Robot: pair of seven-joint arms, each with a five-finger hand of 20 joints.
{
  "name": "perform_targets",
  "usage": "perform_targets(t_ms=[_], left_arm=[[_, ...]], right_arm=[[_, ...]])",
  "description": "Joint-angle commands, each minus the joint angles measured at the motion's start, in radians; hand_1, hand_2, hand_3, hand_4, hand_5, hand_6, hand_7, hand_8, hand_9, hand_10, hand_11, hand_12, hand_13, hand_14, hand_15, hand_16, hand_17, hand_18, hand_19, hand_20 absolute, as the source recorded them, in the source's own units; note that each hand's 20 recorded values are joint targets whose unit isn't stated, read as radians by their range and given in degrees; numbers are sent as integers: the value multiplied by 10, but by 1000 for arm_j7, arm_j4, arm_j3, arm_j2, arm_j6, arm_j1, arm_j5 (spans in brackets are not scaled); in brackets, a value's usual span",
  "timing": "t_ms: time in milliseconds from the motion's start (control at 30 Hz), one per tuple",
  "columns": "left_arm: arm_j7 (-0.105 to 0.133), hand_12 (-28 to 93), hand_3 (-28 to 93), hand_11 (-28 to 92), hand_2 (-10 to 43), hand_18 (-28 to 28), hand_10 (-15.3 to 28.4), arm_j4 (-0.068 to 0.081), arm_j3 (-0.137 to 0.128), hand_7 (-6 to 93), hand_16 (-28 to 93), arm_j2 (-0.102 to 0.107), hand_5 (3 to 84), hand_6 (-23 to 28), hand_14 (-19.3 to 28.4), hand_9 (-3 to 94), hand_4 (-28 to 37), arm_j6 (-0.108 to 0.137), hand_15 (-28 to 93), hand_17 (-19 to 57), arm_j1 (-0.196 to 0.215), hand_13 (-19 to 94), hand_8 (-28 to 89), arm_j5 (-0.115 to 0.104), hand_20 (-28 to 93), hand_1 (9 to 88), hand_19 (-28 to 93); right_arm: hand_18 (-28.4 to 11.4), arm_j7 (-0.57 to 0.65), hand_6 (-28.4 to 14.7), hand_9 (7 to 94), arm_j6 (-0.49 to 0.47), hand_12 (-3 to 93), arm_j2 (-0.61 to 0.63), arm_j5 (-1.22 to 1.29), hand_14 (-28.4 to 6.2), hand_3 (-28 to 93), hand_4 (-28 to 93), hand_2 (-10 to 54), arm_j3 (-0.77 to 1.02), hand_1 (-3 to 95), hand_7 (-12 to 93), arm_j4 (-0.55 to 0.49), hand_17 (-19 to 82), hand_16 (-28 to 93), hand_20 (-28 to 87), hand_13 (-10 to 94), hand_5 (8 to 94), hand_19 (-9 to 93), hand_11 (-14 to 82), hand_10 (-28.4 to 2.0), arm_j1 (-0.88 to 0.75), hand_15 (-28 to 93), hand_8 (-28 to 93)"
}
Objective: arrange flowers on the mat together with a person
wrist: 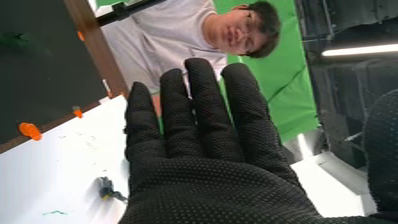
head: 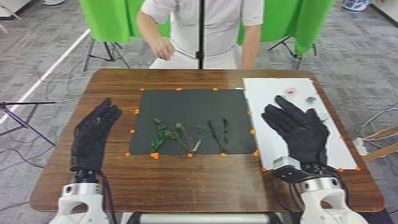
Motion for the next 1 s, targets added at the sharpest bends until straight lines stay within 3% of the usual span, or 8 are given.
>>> perform_targets(t_ms=[33, 167, 267, 367, 433, 533, 800, 1000], left_arm=[[-14, 165, 651, 128, -82, 81, 121, 4, -5, 57, 21, -12, 427, 57, 142, 393, -160, -14, 101, 121, 6, 353, -51, 10, 214, 287, 29], [-14, 166, 652, 128, -82, 81, 120, 3, -3, 56, 21, -10, 426, 56, 142, 393, -159, -8, 101, 120, 8, 353, -52, 8, 213, 286, 29], [-18, 165, 651, 127, -82, 80, 120, 1, -3, 55, 21, -8, 426, 56, 142, 393, -160, -10, 100, 118, 11, 352, -51, 10, 212, 287, 28], [-26, 165, 650, 127, -82, 80, 121, -2, -2, 55, 22, -9, 425, 56, 142, 392, -161, -9, 100, 117, 13, 351, -51, 10, 211, 288, 28], [-27, 166, 651, 127, -82, 80, 120, -3, 0, 55, 22, -9, 425, 56, 142, 392, -160, -9, 100, 117, 14, 352, -51, 9, 211, 287, 28], [-26, 166, 649, 126, -81, 79, 120, -6, -4, 55, 21, -8, 425, 56, 142, 392, -160, -3, 100, 115, 16, 351, -50, 11, 209, 288, 27], [-29, 166, 649, 126, -81, 79, 121, -18, -7, 55, 22, -11, 424, 55, 143, 391, -160, 11, 100, 113, 34, 351, -50, 11, 206, 288, 27], [-28, 166, 648, 126, -80, 78, 120, -21, -5, 56, 22, -15, 424, 54, 143, 391, -158, 14, 100, 112, 36, 352, -51, 13, 205, 289, 27]], right_arm=[[-125, -25, -45, 493, 33, 123, 18, -35, -120, 751, -189, 4, 1, 87, 109, 1, 205, 85, 291, 357, 451, 53, 61, -161, 7, 133, -91], [-143, -60, -36, 476, 85, 127, 79, -134, -112, 758, -190, -41, 8, 131, 120, 19, 202, 95, 321, 360, 450, 117, 58, -135, 73, 134, -96], [-148, -32, -28, 470, 162, 140, 150, -438, -110, 758, -191, -76, 19, 189, 139, 35, 205, 118, 355, 401, 444, 222, 62, -125, 148, 149, -102], [-143, 77, -21, 496, 223, 163, 217, -854, -115, 750, -201, -94, 20, 249, 172, 47, 229, 157, 371, 496, 458, 337, 102, -137, 214, 172, -112], [-157, 249, -10, 529, 247, 188, 273, -1132, -118, 731, -219, -95, -8, 270, 195, 43, 247, 206, 391, 569, 481, 451, 152, -155, 259, 228, -117], [-161, 364, 1, 579, 120, 219, 332, -1369, -122, 716, -234, -95, -13, 285, 219, 44, 286, 232, 403, 620, 536, 531, 216, -154, 316, 329, -118], [-194, 535, 11, 702, -383, 222, 432, -1478, -103, 677, -252, -95, -119, 342, 184, 70, 343, 243, 425, 727, 599, 657, 211, -156, 527, 408, -109], [-196, 554, 13, 738, -542, 207, 474, -1538, -83, 651, -250, -95, -242, 369, 145, 147, 382, 264, 418, 776, 585, 701, 178, -153, 645, 408, -105]])
